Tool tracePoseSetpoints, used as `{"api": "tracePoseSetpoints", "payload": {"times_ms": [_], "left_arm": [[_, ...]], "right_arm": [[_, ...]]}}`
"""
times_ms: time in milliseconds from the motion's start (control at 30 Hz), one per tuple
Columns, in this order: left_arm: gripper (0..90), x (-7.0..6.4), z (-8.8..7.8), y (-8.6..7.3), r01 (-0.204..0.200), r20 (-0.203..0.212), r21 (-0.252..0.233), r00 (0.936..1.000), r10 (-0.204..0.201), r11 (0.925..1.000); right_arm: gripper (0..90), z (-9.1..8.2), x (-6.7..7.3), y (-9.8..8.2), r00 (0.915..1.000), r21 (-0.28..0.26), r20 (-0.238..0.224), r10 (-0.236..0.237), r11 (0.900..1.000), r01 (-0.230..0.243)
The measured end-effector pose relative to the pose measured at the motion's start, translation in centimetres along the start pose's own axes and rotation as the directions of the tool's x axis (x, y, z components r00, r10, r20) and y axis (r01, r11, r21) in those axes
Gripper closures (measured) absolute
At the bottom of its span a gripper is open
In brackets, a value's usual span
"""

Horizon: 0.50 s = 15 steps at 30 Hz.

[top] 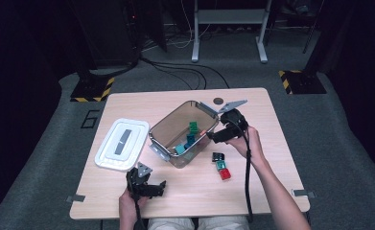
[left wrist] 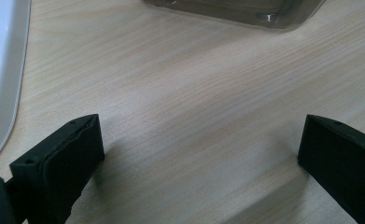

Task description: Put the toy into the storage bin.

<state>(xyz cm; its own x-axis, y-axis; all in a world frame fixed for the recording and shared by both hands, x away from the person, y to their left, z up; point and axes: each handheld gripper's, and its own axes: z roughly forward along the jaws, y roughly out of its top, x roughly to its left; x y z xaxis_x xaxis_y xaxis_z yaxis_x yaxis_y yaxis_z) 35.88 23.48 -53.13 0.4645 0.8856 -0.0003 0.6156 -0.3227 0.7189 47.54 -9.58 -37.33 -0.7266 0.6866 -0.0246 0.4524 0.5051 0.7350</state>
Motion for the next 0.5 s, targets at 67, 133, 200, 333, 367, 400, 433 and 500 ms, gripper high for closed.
{"api": "tracePoseSetpoints", "payload": {"times_ms": [67,133,200,333,367,400,433,500], "left_arm": [[0.1,0.0,0.0,0.0,0.000,0.000,0.000,1.0000,0.000,1.0000],[0.1,0.0,0.0,0.0,0.000,0.000,0.000,1.0000,0.000,1.0000],[0.1,0.0,0.0,0.0,0.000,0.000,0.000,1.0000,0.000,1.0000],[0.1,0.0,0.0,0.0,0.000,0.000,0.000,1.0000,0.000,1.0000],[0.1,0.0,0.0,0.0,0.000,0.000,0.000,1.0000,0.000,1.0000],[0.1,0.0,0.0,0.0,0.000,0.000,0.000,1.0000,0.000,1.0000],[0.0,0.0,0.0,0.0,0.000,0.000,0.000,1.0000,0.000,1.0000],[0.1,0.0,0.0,0.0,0.000,0.000,0.000,1.0000,0.000,1.0000]], "right_arm": [[11.0,-0.3,-0.1,-0.7,0.9999,-0.003,0.002,0.013,1.000,-0.013],[11.0,-0.4,-0.3,-1.6,0.9996,-0.005,-0.002,0.027,1.000,-0.027],[11.1,-0.3,-0.4,-2.4,0.9994,0.001,-0.001,0.034,0.999,-0.034],[11.2,-0.1,-0.4,-4.2,0.9987,0.017,-0.005,0.051,0.999,-0.051],[11.2,-0.1,-0.4,-4.6,0.9985,0.022,-0.005,0.055,0.998,-0.055],[11.2,0.0,-0.3,-5.0,0.9983,0.031,-0.006,0.058,0.998,-0.058],[11.2,0.1,-0.3,-5.4,0.9983,0.035,-0.006,0.058,0.998,-0.058],[11.1,0.2,-0.1,-6.1,0.9981,0.040,-0.008,0.061,0.997,-0.061]]}}
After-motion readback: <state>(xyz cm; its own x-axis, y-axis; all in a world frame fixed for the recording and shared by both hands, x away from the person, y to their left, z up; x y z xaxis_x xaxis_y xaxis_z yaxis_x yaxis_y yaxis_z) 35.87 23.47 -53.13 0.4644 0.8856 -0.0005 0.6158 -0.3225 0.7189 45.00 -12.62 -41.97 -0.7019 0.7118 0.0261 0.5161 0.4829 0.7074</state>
